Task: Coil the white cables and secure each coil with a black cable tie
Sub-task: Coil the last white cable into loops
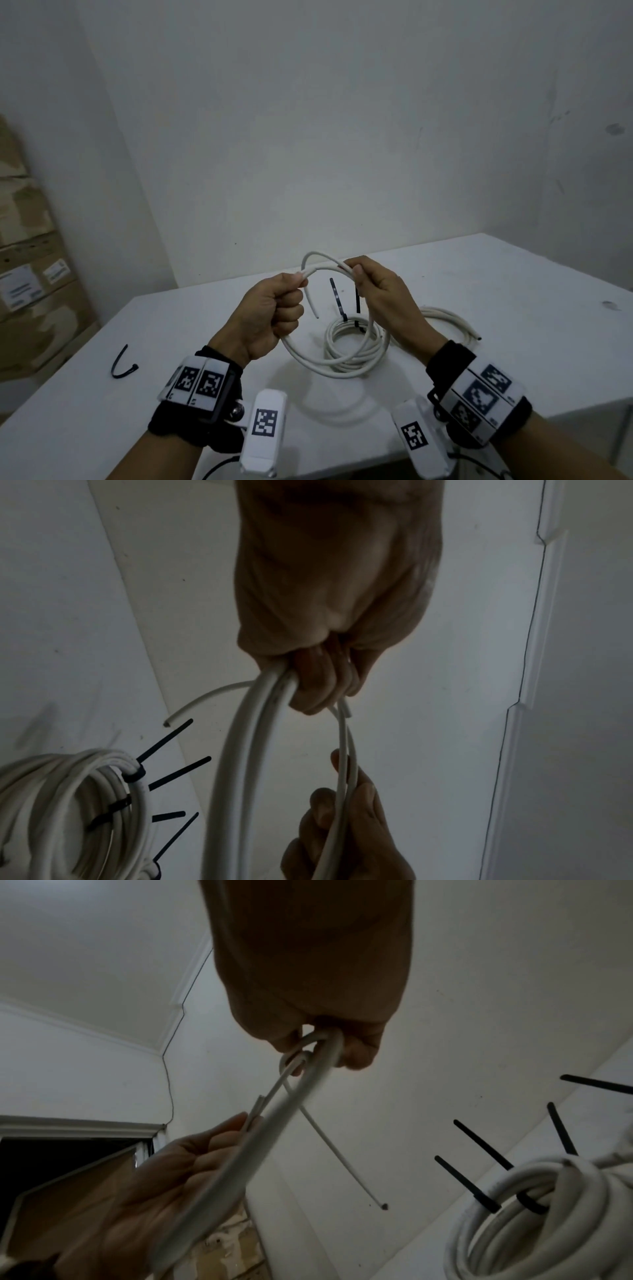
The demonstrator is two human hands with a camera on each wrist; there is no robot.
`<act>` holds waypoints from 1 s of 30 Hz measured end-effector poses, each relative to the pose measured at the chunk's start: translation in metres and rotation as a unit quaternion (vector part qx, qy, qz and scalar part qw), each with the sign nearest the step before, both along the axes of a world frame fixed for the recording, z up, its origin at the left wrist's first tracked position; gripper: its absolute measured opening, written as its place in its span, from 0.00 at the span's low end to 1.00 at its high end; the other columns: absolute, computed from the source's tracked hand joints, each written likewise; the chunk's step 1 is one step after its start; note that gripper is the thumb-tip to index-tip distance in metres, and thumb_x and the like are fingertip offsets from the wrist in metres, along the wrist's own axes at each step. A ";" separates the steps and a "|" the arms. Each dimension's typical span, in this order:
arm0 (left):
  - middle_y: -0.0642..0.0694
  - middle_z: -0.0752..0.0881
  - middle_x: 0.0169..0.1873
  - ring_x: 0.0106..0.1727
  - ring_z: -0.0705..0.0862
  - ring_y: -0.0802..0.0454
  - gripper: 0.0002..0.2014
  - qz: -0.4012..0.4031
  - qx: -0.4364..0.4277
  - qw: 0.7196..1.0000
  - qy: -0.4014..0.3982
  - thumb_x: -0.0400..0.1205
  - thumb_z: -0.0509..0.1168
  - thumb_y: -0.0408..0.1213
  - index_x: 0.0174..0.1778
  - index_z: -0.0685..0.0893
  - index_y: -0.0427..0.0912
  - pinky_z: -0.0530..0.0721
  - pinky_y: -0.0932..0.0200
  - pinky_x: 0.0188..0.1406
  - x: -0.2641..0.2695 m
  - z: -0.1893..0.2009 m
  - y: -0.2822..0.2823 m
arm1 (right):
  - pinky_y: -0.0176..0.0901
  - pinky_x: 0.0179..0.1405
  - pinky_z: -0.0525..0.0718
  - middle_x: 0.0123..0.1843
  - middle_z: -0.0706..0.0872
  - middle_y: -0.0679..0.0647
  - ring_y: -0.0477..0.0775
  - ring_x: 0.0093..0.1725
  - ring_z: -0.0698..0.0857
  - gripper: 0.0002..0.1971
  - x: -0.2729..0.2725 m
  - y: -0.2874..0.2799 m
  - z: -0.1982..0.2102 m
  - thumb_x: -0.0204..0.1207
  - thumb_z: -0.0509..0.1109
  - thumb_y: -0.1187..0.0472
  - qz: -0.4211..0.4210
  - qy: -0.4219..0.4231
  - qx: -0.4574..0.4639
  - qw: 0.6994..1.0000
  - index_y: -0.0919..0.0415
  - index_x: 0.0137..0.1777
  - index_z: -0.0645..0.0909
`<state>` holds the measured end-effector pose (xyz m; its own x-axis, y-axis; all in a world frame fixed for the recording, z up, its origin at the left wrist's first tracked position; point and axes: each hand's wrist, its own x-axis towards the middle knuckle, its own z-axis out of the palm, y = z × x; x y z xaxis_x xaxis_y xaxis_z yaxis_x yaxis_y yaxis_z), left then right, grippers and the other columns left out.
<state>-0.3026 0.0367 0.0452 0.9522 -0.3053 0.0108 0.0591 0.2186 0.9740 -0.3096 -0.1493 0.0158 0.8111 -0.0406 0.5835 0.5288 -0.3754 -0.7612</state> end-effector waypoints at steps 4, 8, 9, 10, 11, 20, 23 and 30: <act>0.55 0.60 0.18 0.16 0.56 0.61 0.09 0.001 0.018 1.000 -0.003 0.85 0.56 0.35 0.39 0.74 0.40 0.51 0.69 0.13 0.001 -0.002 -0.004 | 0.41 0.28 0.72 0.29 0.73 0.47 0.44 0.28 0.73 0.12 0.001 0.001 -0.001 0.86 0.56 0.59 0.026 0.021 0.037 0.999 0.59 0.53 0.81; 0.55 0.61 0.18 0.16 0.57 0.61 0.09 -0.010 0.046 0.999 -0.009 0.86 0.56 0.35 0.40 0.74 0.39 0.52 0.69 0.13 0.000 -0.004 -0.011 | 0.34 0.12 0.68 0.32 0.75 0.51 0.50 0.19 0.76 0.13 -0.002 0.000 0.002 0.87 0.55 0.59 0.127 0.078 0.115 0.982 0.61 0.55 0.81; 0.55 0.61 0.18 0.15 0.57 0.61 0.09 -0.014 0.040 0.999 -0.003 0.86 0.56 0.35 0.40 0.74 0.39 0.52 0.69 0.13 0.001 -0.005 -0.011 | 0.34 0.12 0.68 0.32 0.76 0.51 0.51 0.17 0.76 0.13 -0.001 0.000 0.003 0.86 0.55 0.59 0.129 0.076 0.113 0.982 0.60 0.55 0.81; 0.55 0.61 0.17 0.15 0.57 0.62 0.09 -0.018 0.034 0.999 0.004 0.85 0.56 0.35 0.40 0.74 0.39 0.52 0.69 0.13 0.002 -0.005 -0.011 | 0.34 0.12 0.69 0.31 0.78 0.52 0.52 0.16 0.76 0.12 0.000 -0.001 0.002 0.86 0.55 0.60 0.130 0.074 0.116 0.982 0.60 0.54 0.81; 0.55 0.61 0.17 0.15 0.57 0.62 0.08 -0.022 0.029 0.999 0.011 0.85 0.56 0.35 0.40 0.75 0.39 0.52 0.69 0.13 0.002 -0.005 -0.011 | 0.34 0.12 0.69 0.30 0.79 0.53 0.53 0.15 0.75 0.12 0.001 -0.003 0.002 0.86 0.55 0.60 0.134 0.075 0.123 0.980 0.60 0.54 0.81; 0.55 0.60 0.18 0.16 0.56 0.61 0.08 -0.040 0.079 0.996 0.017 0.85 0.58 0.37 0.41 0.75 0.40 0.50 0.67 0.15 0.004 -0.004 -0.013 | 0.31 0.09 0.65 0.21 0.74 0.52 0.51 0.09 0.69 0.13 0.002 -0.008 0.001 0.86 0.56 0.60 0.143 0.091 0.121 0.978 0.66 0.49 0.80; 0.55 0.60 0.18 0.17 0.56 0.61 0.08 -0.047 0.083 0.995 0.017 0.85 0.58 0.37 0.41 0.76 0.39 0.52 0.68 0.14 0.002 -0.005 -0.014 | 0.32 0.14 0.65 0.17 0.69 0.45 0.50 0.10 0.64 0.14 0.003 -0.007 -0.002 0.85 0.58 0.57 0.139 0.084 0.128 0.978 0.64 0.43 0.79; 0.54 0.67 0.18 0.18 0.60 0.59 0.08 0.046 0.133 0.987 -0.081 0.86 0.60 0.35 0.59 0.70 0.46 0.60 0.66 0.15 -0.006 -0.010 -0.024 | 0.30 0.13 0.63 0.16 0.68 0.45 0.45 0.11 0.61 0.12 0.006 -0.008 -0.008 0.84 0.62 0.57 0.090 0.051 0.087 0.991 0.50 0.41 0.83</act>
